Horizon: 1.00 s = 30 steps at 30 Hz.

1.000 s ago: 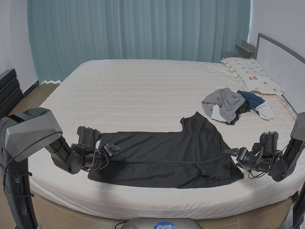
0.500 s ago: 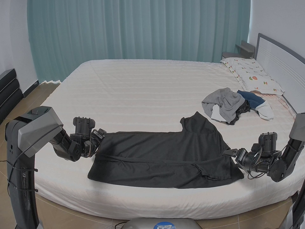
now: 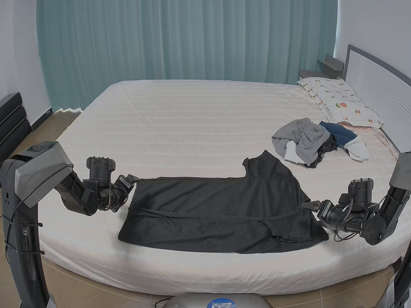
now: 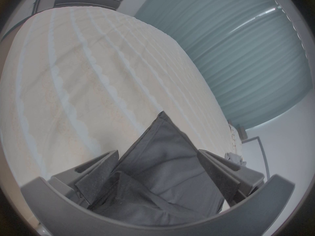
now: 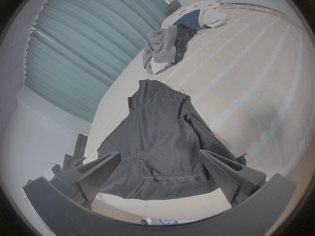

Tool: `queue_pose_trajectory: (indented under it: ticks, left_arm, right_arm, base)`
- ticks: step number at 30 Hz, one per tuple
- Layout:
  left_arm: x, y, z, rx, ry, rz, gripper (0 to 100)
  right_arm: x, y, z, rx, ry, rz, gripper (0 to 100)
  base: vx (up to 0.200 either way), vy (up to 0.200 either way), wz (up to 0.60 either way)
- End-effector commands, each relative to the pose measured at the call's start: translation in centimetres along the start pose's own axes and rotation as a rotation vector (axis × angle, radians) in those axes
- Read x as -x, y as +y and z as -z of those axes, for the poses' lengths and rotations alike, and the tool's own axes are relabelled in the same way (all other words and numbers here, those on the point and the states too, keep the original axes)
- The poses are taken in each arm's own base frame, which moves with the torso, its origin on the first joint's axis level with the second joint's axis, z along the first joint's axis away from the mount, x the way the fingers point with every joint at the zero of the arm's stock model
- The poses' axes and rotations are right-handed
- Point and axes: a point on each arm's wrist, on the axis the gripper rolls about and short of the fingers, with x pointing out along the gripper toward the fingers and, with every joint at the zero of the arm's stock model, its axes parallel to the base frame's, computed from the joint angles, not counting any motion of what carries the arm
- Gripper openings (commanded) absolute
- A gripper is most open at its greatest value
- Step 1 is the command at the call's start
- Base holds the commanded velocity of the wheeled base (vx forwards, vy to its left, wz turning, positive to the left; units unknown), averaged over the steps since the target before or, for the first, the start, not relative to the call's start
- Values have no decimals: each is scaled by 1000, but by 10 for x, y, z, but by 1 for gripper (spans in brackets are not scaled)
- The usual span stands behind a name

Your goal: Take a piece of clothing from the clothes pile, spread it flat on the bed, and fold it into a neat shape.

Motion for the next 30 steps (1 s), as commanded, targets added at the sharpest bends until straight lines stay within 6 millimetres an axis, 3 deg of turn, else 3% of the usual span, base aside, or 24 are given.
queue_pose_trajectory:
  ticks: [1,8,14,15,24,30]
  left_arm:
    - [7,8,10,-68,36,-31,100]
    - [6,8,27,-135,81,-40,100]
    - [4,3,26,-139,75,-27,100]
    - [2,4,29,-142,80,-30,0]
    - [-2,8,21,-124,33,-58,0]
    - [1,13,15,-90,17,-74,0]
  right_arm:
    - [0,-1,1,0,2,2,100]
    - [0,-1,1,-1,4,4,100]
    - [-1,0,1,1,3,1,100]
    - [-1,-1,1,-1,3,3,100]
    - [-6,-5,-1,-7,-6,25,100]
    - [-23,-9,-6,-1,-47,45,100]
  base:
    - [0,0,0]
    - [0,0,0]
    - [0,0,0]
    - [0,0,0]
    - [0,0,0]
    - [0,0,0]
